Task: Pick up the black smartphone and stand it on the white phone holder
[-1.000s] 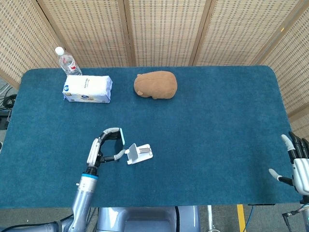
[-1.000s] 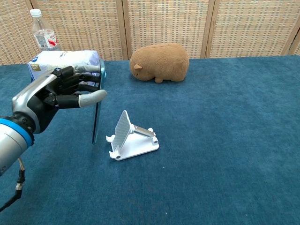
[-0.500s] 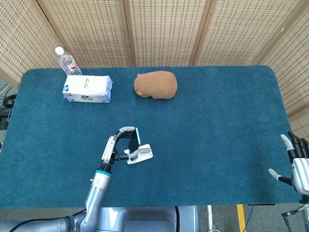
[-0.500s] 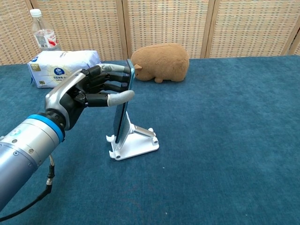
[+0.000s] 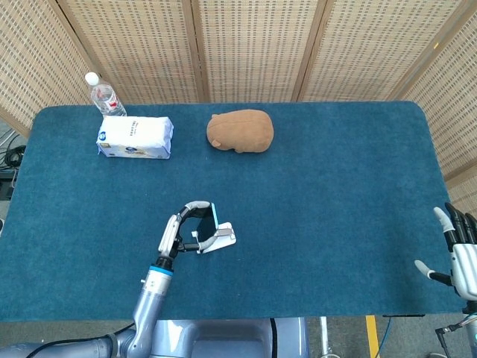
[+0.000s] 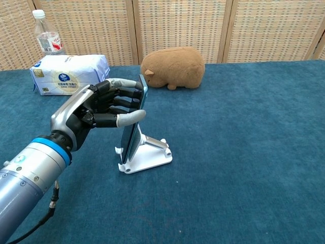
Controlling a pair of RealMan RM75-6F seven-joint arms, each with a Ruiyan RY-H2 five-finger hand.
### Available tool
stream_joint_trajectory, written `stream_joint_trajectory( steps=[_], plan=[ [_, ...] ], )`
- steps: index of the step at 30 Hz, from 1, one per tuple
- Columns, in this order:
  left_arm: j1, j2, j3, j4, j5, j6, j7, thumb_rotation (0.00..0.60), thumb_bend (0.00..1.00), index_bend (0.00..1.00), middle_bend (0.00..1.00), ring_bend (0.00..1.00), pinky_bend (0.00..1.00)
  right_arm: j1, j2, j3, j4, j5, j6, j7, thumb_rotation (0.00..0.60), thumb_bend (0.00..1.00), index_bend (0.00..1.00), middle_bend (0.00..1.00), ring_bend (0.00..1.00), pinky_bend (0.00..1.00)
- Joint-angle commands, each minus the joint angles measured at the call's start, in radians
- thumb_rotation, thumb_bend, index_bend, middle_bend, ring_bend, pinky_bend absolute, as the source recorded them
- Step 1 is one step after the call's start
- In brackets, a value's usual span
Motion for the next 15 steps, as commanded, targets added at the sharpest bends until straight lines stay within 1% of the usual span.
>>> stream_joint_trajectory(
  steps=[1,3,9,15],
  plan=[
    [-0.004,-0.014,0.011,0.036,0.034,0.02,-0.018,0.6,0.17,0.35,0.43,0.32,0.31,0.0,0.001,0.0,0.0,-0.001,0.001,0.002,0.6,0.1,0.0,0.0,0.0,0.0],
    [-0.006,-0.025,0.017,0.066,0.057,0.038,-0.037,0.6,0.16,0.35,0.43,0.32,0.31,-0.001,0.001,0.0,0.0,-0.001,0.001,0.003,0.6,0.1,0.0,0.0,0.0,0.0],
    [0.004,-0.04,0.054,0.169,0.106,0.067,-0.142,0.6,0.15,0.35,0.43,0.32,0.31,-0.002,0.003,0.0,0.001,-0.001,0.003,0.009,0.6,0.1,0.0,0.0,0.0,0.0],
    [0.016,-0.058,0.09,0.29,0.147,0.096,-0.27,0.6,0.14,0.34,0.43,0.32,0.31,-0.002,0.003,0.0,0.002,-0.002,0.003,0.011,0.6,0.1,0.0,0.0,0.0,0.0]
  ],
)
